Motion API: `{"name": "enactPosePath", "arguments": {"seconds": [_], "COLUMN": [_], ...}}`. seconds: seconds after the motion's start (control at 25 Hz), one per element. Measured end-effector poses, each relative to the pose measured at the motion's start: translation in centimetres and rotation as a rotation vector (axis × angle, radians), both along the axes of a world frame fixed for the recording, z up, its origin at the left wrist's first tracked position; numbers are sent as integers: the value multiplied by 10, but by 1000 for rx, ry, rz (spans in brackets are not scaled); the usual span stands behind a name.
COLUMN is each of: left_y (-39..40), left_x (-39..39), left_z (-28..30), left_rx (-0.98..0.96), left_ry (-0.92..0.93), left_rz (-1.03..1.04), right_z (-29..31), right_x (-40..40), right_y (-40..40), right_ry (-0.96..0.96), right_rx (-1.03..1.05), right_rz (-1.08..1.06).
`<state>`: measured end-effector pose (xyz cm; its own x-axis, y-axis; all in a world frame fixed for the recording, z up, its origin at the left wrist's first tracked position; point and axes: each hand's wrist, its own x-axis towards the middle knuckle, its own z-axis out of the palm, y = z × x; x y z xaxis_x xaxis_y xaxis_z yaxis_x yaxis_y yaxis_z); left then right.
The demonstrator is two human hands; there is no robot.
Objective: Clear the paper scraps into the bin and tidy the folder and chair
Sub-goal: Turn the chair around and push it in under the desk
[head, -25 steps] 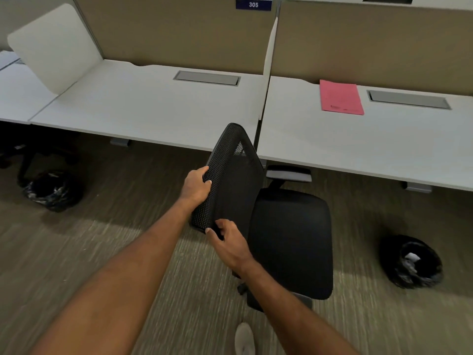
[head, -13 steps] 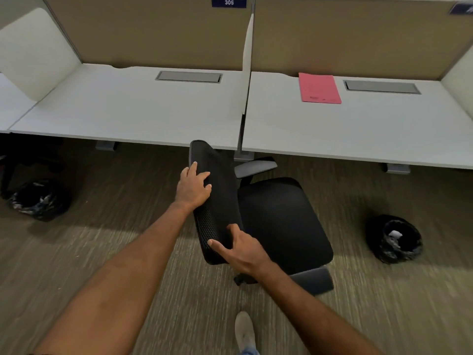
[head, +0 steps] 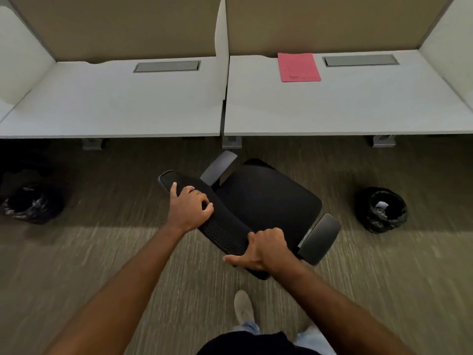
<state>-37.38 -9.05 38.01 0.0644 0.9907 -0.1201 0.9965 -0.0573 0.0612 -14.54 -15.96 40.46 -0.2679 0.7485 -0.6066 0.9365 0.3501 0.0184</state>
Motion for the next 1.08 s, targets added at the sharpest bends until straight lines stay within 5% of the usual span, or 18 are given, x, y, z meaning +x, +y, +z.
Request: {"name": "enactPosePath", "arguments": {"seconds": [0.48, 0.68, 1.08], "left_y": [-75, -90, -117], "left_x": [60, 81, 160], "left_z": [6, 11, 7], "left_rx": [-73, -70, 37], "left_ry": [-53, -43, 15], "left_rz": [-495, -447, -380], "right_z": [-4, -10, -14], "right_x": [158, 223, 295], "right_y": [-39, -40, -37], "right_ry": [154, 294, 278], "right_rx": [135, 234, 289], "right_rz": [-112, -122, -84]}}
